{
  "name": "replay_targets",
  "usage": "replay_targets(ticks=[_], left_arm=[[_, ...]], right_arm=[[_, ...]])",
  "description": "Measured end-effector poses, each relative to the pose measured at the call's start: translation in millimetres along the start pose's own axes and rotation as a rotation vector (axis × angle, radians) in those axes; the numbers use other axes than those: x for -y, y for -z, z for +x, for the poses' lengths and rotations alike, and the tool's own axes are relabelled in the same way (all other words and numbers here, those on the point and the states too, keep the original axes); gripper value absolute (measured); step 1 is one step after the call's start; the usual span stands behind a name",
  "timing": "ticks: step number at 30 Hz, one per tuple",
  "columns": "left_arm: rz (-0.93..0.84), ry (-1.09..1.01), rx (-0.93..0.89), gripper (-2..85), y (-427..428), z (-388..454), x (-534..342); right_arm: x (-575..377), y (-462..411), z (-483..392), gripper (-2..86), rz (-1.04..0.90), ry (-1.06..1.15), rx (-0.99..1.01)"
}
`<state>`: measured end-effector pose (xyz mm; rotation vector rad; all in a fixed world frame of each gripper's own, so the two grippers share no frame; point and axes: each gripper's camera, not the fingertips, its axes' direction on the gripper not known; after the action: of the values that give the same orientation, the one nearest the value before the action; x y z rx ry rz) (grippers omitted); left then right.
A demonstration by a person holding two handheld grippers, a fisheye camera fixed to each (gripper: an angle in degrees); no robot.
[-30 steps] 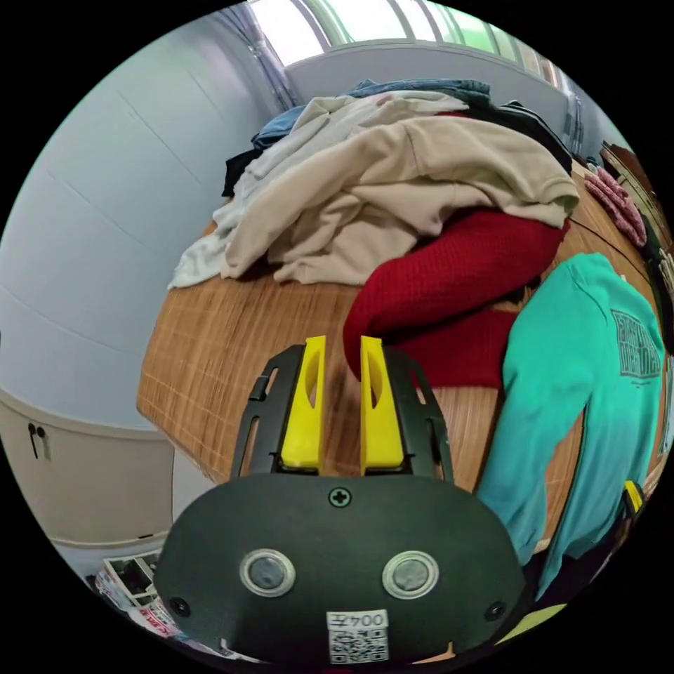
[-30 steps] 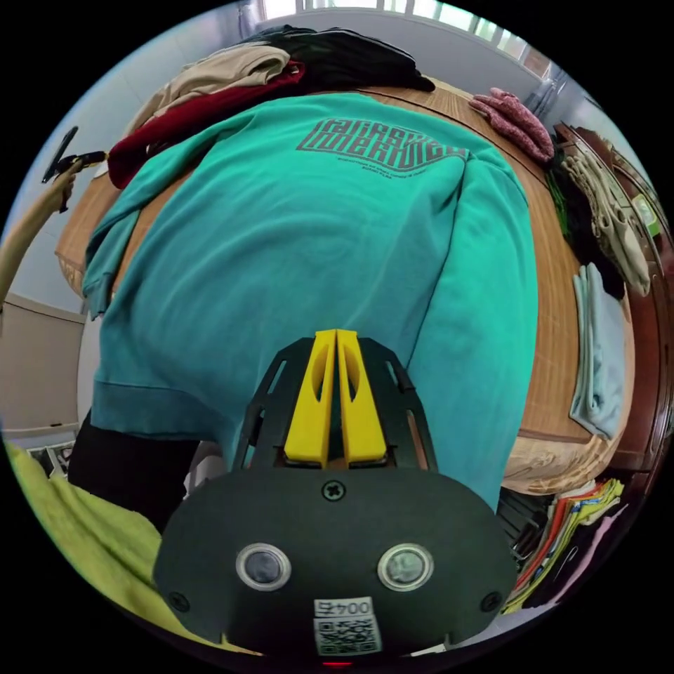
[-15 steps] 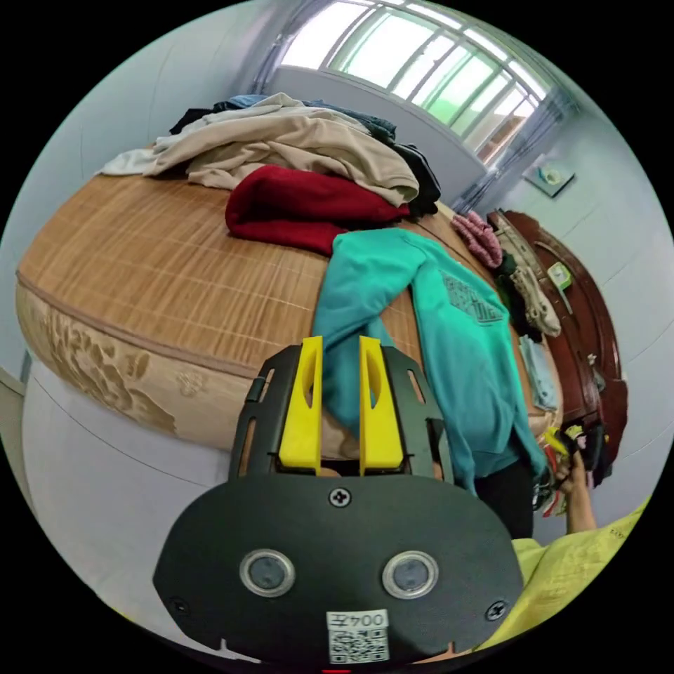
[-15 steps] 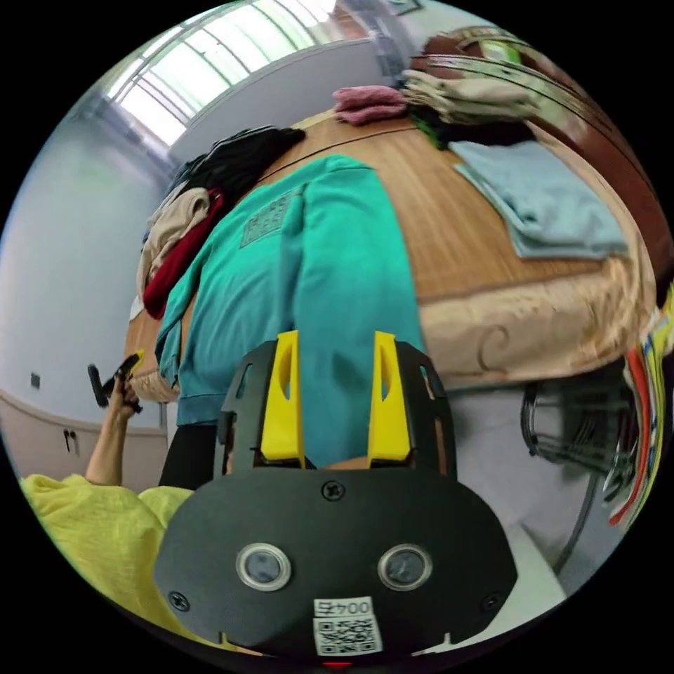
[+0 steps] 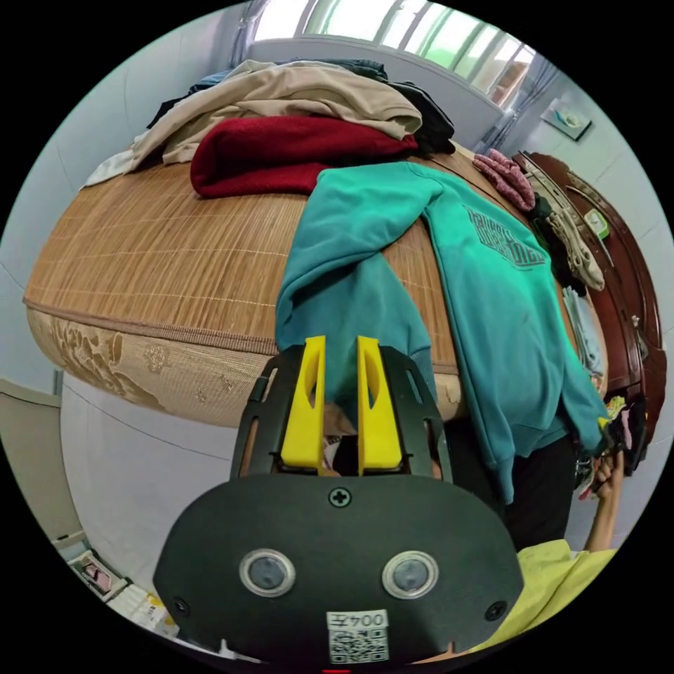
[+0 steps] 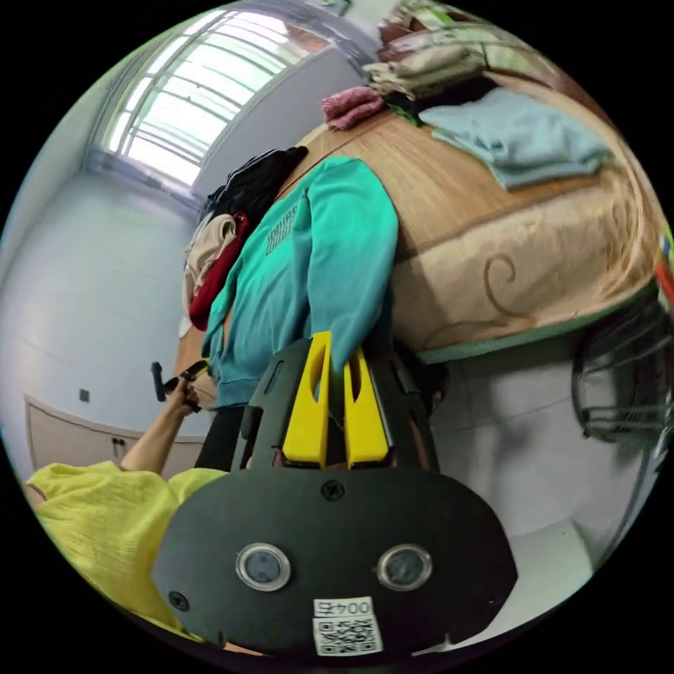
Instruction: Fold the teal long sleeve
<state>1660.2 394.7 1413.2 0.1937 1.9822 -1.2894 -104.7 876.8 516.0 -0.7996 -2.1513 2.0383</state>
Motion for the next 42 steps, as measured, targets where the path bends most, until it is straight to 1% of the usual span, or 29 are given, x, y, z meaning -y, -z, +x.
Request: replay_targets(ticks=[2, 4, 5, 7, 9, 10, 12, 14, 15, 17, 18, 19, 21, 23, 25, 27, 30, 32, 37, 42], left_arm=[[-0.004, -0.015, 0.03, 6.8, 0.1, 6.2, -1.4], [-0.011, -0.039, 0.07, 6.1, -0.7, 12.4, -2.9], [-0.016, -0.048, 0.095, 5.7, -1.0, 15.7, -3.4], [-0.025, -0.055, 0.12, 5.0, -1.4, 19.1, -3.9], [-0.039, -0.039, 0.133, 4.6, -1.3, 21.2, -2.6], [-0.044, -0.039, 0.132, 4.5, -1.4, 21.9, -1.8], [-0.061, -0.028, 0.138, 4.1, -1.1, 22.9, 1.3], [-0.067, -0.021, 0.133, 3.9, -0.5, 21.6, 2.5], [-0.069, -0.021, 0.125, 3.9, 0.3, 19.9, 2.6], [-0.069, -0.011, 0.103, 4.2, 2.2, 15.4, 1.6], [-0.063, 0.001, 0.079, 4.5, 4.3, 11.4, -0.1], [-0.058, 0.009, 0.063, 4.7, 5.9, 9.0, -1.5], [-0.06, 0.027, -0.024, 5.6, 15.8, 2.0, -8.6], [-0.046, 0.0, -0.066, 6.1, 30.3, 5.7, -19.0], [-0.025, -0.046, -0.14, 6.6, 47.2, 15.0, -34.2], [-0.033, -0.103, -0.233, 7.6, 62.8, 31.9, -57.4], [-0.059, -0.152, -0.321, 9.7, 73.7, 55.5, -85.3], [-0.079, -0.195, -0.351, 11.0, 75.5, 72.9, -99.5], [-0.131, -0.308, -0.347, 12.7, 69.5, 112.0, -121.6], [-0.169, -0.363, -0.363, 14.3, 62.9, 135.7, -134.7]], right_arm=[[16.8, 15.0, -38.2, 3.1, -0.005, 0.111, -0.111], [46.8, 37.3, -88.4, 3.0, 0.013, 0.274, -0.287], [55.8, 42.6, -99.7, 3.1, 0.02, 0.309, -0.341], [95.3, 63.5, -134.7, 3.4, 0.076, 0.398, -0.548], [129.1, 71.8, -145.4, 4.1, 0.097, 0.406, -0.659], [152.8, 71.9, -143.1, 4.9, 0.101, 0.367, -0.725], [183.4, 65.4, -132.2, 7.2, 0.092, 0.298, -0.777], [202.5, 55.0, -120.8, 10.1, 0.076, 0.22, -0.788], [205.6, 48.5, -118.0, 11.2, 0.075, 0.171, -0.758], [192.1, 39.0, -127.4, 11.3, 0.116, 0.154, -0.638], [174.7, 25.7, -139.6, 10.7, 0.126, 0.18, -0.535], [154.5, 3.8, -154.7, 10.2, 0.094, 0.222, -0.45], [116.0, -36.8, -181.9, 9.2, 0.018, 0.304, -0.369], [69.0, -79.4, -211.7, 8.1, -0.075, 0.413, -0.32], [6.1, -131.0, -243.4, 8.0, -0.172, 0.522, -0.376], [-30.8, -159.8, -255.6, 8.1, -0.212, 0.541, -0.435], [-65.0, -186.2, -260.5, 8.9, -0.232, 0.485, -0.374], [-77.7, -199.6, -268.6, 9.2, -0.237, 0.488, -0.369], [-107.2, -249.7, -317.3, 9.4, -0.265, 0.64, -0.572], [-127.8, -285.5, -359.9, 8.0, -0.283, 0.788, -0.701]])
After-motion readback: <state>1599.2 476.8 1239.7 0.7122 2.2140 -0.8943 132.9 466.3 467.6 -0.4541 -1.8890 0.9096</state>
